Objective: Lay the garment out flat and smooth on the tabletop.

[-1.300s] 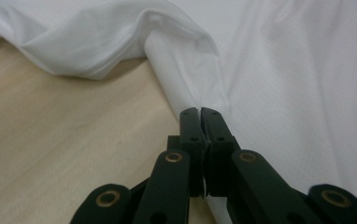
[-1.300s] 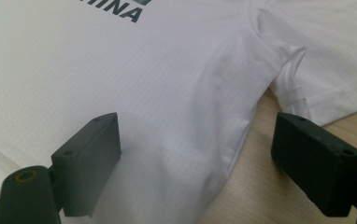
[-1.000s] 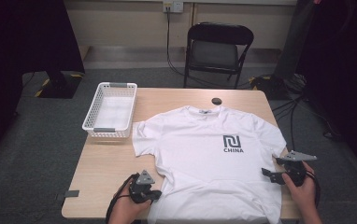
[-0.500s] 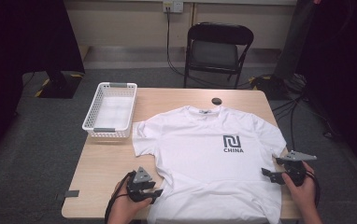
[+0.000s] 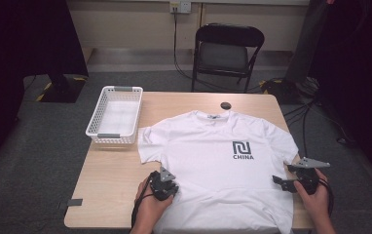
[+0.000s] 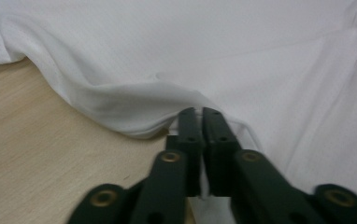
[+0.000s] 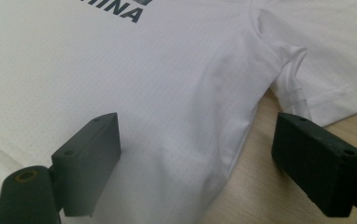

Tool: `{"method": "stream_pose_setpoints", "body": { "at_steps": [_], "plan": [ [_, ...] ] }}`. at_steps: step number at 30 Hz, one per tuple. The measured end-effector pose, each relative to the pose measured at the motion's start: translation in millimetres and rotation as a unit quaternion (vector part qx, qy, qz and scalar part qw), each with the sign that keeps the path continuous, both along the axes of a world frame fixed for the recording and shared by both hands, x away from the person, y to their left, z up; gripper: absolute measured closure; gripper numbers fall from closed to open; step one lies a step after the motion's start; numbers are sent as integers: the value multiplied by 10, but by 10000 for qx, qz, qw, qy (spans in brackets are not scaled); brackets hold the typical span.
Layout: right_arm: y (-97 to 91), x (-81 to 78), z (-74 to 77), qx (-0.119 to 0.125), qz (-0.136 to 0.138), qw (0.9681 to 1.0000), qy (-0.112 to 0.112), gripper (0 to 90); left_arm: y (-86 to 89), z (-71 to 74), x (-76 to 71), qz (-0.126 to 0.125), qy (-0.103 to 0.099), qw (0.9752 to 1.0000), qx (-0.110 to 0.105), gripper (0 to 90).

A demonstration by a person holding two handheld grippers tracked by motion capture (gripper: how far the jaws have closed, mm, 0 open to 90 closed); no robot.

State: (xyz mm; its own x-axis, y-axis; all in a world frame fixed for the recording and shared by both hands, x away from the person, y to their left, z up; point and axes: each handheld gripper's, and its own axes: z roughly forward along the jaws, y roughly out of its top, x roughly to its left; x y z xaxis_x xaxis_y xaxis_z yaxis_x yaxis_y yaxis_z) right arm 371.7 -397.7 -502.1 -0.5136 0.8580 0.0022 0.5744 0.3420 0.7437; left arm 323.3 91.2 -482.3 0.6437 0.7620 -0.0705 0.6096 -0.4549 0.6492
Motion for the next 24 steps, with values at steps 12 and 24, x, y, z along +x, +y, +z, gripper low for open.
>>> {"method": "stream_pose_setpoints", "body": {
  "at_steps": [12, 24],
  "plan": [
    [-4, 2, 0, 1, 35, 10000, 2, 144, 612, -9, -156, -62, 292, 9967, -758, 892],
    [-12, -2, 1, 7, 73, 10000, 12, 145, 521, -18, 136, 862, 159, 9928, -818, 638]
  ]
}}
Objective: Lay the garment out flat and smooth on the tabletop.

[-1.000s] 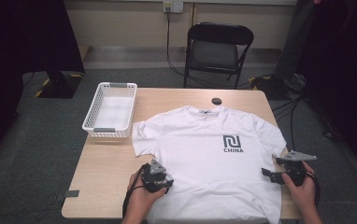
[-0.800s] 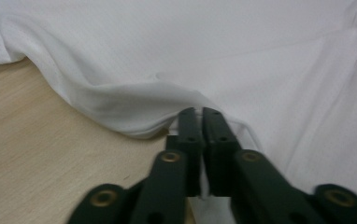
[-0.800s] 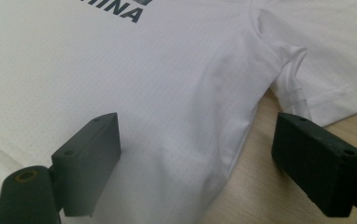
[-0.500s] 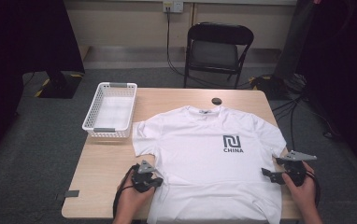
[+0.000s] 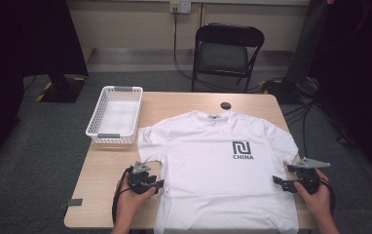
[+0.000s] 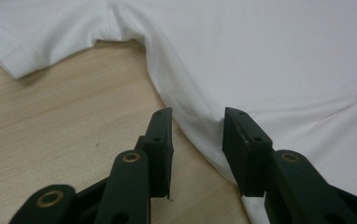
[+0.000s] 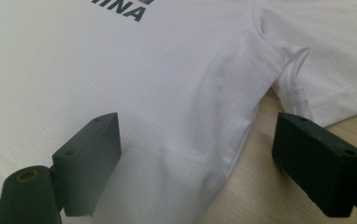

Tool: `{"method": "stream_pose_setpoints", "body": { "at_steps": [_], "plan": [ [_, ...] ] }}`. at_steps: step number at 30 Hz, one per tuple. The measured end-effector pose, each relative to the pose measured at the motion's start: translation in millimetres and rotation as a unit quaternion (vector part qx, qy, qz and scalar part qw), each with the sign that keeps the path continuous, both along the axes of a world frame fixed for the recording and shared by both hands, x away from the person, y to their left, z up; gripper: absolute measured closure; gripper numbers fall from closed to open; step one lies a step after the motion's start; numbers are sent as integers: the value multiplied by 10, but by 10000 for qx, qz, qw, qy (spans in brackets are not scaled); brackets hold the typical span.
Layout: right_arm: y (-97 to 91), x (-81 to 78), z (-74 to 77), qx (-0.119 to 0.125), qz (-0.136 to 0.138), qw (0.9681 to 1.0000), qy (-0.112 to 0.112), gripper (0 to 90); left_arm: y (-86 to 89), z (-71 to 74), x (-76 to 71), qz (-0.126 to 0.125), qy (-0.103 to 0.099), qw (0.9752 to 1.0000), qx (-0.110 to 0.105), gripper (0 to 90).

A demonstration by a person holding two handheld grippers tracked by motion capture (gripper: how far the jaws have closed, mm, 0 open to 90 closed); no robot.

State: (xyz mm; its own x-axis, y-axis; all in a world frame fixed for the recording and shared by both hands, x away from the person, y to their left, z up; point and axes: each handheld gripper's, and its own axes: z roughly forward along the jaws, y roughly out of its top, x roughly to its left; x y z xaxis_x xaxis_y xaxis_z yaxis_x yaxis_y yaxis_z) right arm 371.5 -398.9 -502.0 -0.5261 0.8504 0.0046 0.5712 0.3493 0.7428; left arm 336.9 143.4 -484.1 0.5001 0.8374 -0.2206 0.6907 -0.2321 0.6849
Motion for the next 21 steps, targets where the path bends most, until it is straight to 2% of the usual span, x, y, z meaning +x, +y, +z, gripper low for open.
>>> {"method": "stream_pose_setpoints", "body": {
  "at_steps": [2, 3, 4, 5, 6, 10, 11, 12, 13, 16, 18, 19, 21],
  "plan": [
    [-3, 1, 0, -1, 17, 10000, 0, 145, -38, -37, 9, -64, 58, 9999, 75, 667],
    [-2, 1, 0, -1, 15, 10000, 3, 145, -47, -44, 7, -127, 1, 9999, 90, 717],
    [-3, 1, 0, -1, 20, 10000, 0, 145, -58, -45, -1, -207, 2, 9997, 153, 760],
    [-2, 1, 0, -2, 18, 10000, 2, 145, -61, -41, -6, -272, 24, 9995, 183, 839],
    [-3, 1, 0, -2, 18, 10000, 2, 145, -45, -28, -7, -296, 40, 9994, 198, 868],
    [-5, 3, 0, -3, 30, 10000, 0, 145, 67, 2, -10, -406, 26, 9990, 168, 887],
    [-5, 3, 0, -3, 29, 10000, 1, 145, 113, 3, -12, -482, -21, 9987, 146, 886],
    [-7, 3, 0, -2, 40, 10000, 1, 145, 220, 0, -35, -371, -135, 9992, 57, 884],
    [-9, 4, 0, 3, 47, 10000, 3, 145, 269, -3, -54, -283, -165, 9995, 42, 853],
    [-11, 7, -1, 3, 50, 10000, -2, 144, 332, 7, -158, -191, -113, 9996, -187, 748],
    [-9, 7, -1, -5, 46, 10000, -4, 144, 283, 35, -267, -385, -103, 9990, -177, 699],
    [-9, 7, -1, -6, 46, 10000, -6, 144, 243, 49, -320, -388, -46, 9990, -209, 662],
    [-8, 6, -1, -8, 44, 10000, -7, 144, 121, 62, -405, -368, -79, 9993, -70, 541]
  ]
}}
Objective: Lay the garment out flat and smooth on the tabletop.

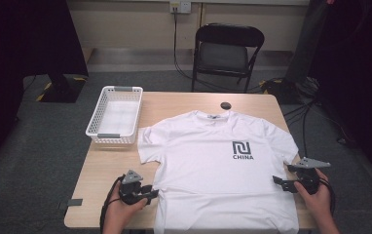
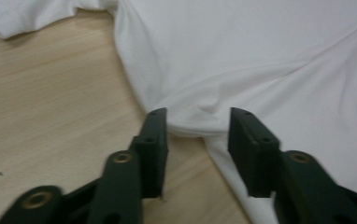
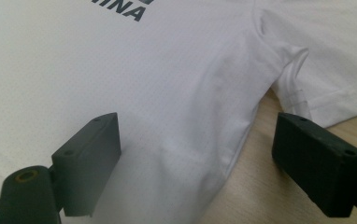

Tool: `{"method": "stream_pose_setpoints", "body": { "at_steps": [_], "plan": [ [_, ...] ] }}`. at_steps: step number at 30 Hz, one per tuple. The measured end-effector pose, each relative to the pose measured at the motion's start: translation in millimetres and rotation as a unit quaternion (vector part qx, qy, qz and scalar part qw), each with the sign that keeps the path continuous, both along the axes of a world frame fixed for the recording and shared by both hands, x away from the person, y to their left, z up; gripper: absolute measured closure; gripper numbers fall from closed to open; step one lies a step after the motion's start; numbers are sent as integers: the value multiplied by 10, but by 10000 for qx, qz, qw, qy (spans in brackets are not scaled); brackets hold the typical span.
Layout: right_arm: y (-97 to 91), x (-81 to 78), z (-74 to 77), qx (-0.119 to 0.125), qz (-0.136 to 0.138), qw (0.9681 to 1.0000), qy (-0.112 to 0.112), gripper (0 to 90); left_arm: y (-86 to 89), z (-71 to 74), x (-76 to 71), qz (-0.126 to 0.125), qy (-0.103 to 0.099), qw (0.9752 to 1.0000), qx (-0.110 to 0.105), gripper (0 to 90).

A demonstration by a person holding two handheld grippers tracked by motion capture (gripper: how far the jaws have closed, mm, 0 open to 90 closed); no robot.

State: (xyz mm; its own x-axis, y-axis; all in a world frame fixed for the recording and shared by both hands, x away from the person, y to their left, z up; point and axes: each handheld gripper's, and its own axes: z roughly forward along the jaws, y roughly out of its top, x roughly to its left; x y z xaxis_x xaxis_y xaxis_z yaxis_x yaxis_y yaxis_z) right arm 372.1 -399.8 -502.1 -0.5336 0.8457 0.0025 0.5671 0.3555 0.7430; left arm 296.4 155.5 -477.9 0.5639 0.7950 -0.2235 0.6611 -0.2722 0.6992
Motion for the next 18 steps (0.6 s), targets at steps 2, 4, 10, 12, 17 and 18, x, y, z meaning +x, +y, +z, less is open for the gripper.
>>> {"method": "stream_pose_setpoints", "body": {
  "at_steps": [2, 4, 10, 12, 17, 18],
  "plan": [
    [0, 0, 0, 1, 2, 10000, 2, 144, -115, 3, -49, 20, 37, 9999, 148, 516],
    [0, -1, 0, 0, -1, 10000, 2, 144, -217, -2, -94, 33, 29, 9992, 386, 495],
    [0, 0, 0, 0, -2, 10000, 0, 144, -377, -78, -202, -113, -233, 9950, 968, 465],
    [0, 0, 0, 1, -1, 10000, 0, 144, -350, -65, -205, -200, -319, 9931, 1107, 598],
    [-1, 0, 0, 6, -1, 10000, 1, 144, -151, -79, -194, -518, -340, 9945, 847, 766],
    [-1, 0, 0, 6, 0, 10000, 2, 145, -88, -89, -190, -543, -383, 9955, 677, 766]
  ]
}}
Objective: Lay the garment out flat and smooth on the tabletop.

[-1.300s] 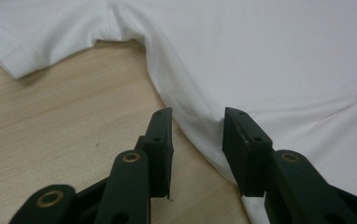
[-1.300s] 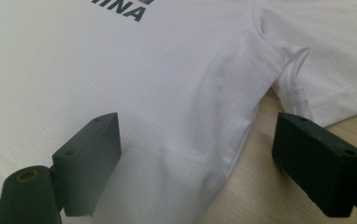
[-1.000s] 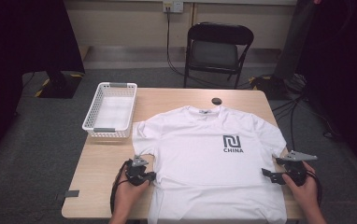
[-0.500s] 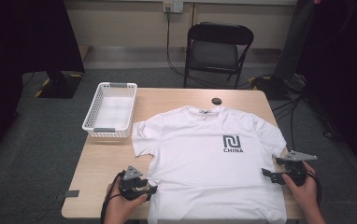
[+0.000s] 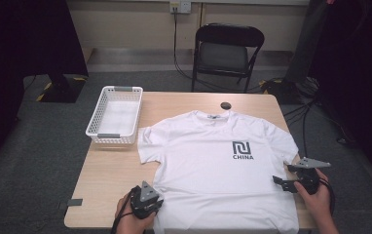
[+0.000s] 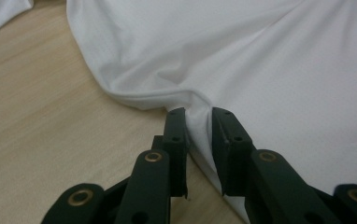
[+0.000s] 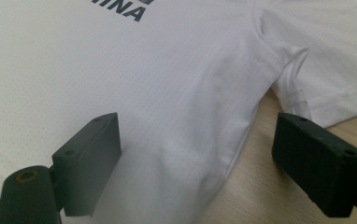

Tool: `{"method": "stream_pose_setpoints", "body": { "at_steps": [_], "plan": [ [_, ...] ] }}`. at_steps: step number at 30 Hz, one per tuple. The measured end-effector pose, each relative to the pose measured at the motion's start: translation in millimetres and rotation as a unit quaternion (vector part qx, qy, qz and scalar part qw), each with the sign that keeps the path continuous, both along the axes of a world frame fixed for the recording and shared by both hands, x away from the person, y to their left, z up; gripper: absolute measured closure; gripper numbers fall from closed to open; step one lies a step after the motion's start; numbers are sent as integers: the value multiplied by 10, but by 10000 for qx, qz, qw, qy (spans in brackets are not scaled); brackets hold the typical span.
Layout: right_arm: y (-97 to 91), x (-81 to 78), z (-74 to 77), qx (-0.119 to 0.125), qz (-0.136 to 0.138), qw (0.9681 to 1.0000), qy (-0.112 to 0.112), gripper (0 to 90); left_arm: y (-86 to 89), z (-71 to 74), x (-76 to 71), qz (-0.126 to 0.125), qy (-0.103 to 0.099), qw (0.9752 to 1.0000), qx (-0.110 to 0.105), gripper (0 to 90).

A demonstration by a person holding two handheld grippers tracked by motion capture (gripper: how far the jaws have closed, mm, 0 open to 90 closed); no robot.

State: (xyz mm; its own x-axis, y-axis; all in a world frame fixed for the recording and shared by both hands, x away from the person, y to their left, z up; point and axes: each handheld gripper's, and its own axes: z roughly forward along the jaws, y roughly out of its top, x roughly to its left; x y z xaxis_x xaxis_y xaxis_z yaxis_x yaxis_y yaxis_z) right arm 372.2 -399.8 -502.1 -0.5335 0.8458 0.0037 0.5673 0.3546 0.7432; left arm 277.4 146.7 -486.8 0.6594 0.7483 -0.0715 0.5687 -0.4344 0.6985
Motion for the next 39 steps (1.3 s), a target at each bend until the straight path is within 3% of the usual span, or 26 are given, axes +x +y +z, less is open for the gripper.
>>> {"method": "stream_pose_setpoints", "body": {
  "at_steps": [2, 4, 5, 6, 8, 10, 11, 13, 17, 18, 21, 23, 28, 32, 35, 36, 37, 39],
  "plan": [
    [0, 0, 0, 0, -1, 10000, 0, 145, 119, -8, -10, -36, 86, 10000, 7, 798],
    [0, 0, 0, 0, 0, 10000, 0, 145, 225, -15, -30, -66, 77, 9998, -147, 796],
    [0, 0, 0, 0, 0, 10000, 0, 145, 265, -17, -45, -12, 49, 9999, -100, 781],
    [0, 0, 0, -1, 1, 10000, -1, 145, 300, -14, -54, -26, 2, 10000, -56, 749],
    [0, 0, 0, 0, 1, 10000, 0, 145, 342, 7, -59, 25, -149, 9996, -226, 673],
    [0, 1, 0, 0, 0, 10000, 1, 145, 348, 68, -52, 2, -373, 9993, -41, 598],
    [0, 1, 0, -1, 1, 10000, -1, 145, 334, 95, -53, -10, -501, 9986, -192, 579],
    [0, 0, 0, -2, 0, 10000, -2, 145, 286, 133, -49, -150, -701, 9964, -446, 499],
    [0, 1, 0, 0, 0, 10000, -2, 144, 151, 78, -55, -687, -759, 9932, -556, 473],
    [0, 1, 0, -1, -1, 10000, -1, 144, 120, 46, -63, -843, -711, 9929, -440, 473],
    [0, 1, 0, 0, -1, 10000, -2, 145, 81, -44, -122, -1164, -674, 9906, 245, 450],
    [1, 0, 0, -1, -1, 10000, -1, 144, 122, -72, -170, -1318, -653, 9887, 302, 444],
    [0, 1, 0, 0, 1, 10000, -2, 144, 375, -20, -188, -1258, -547, 9892, 507, 395],
    [0, 3, 0, 1, 6, 10000, 0, 144, 520, 50, -111, -1163, -597, 9911, 236, 308],
    [0, 5, 0, 3, 13, 10000, -3, 143, 565, 99, -3, -1135, -751, 9906, -99, 221],
    [0, 5, 0, 2, 15, 10000, -4, 143, 577, 103, 32, -1228, -811, 9890, -170, 187],
    [0, 5, 0, 2, 14, 10000, -3, 143, 589, 101, 70, -1253, -838, 9884, -203, 161],
    [0, 6, -1, 3, 17, 10000, -5, 143, 605, 82, 144, -1130, -884, 9894, -216, 157]
  ]
}}
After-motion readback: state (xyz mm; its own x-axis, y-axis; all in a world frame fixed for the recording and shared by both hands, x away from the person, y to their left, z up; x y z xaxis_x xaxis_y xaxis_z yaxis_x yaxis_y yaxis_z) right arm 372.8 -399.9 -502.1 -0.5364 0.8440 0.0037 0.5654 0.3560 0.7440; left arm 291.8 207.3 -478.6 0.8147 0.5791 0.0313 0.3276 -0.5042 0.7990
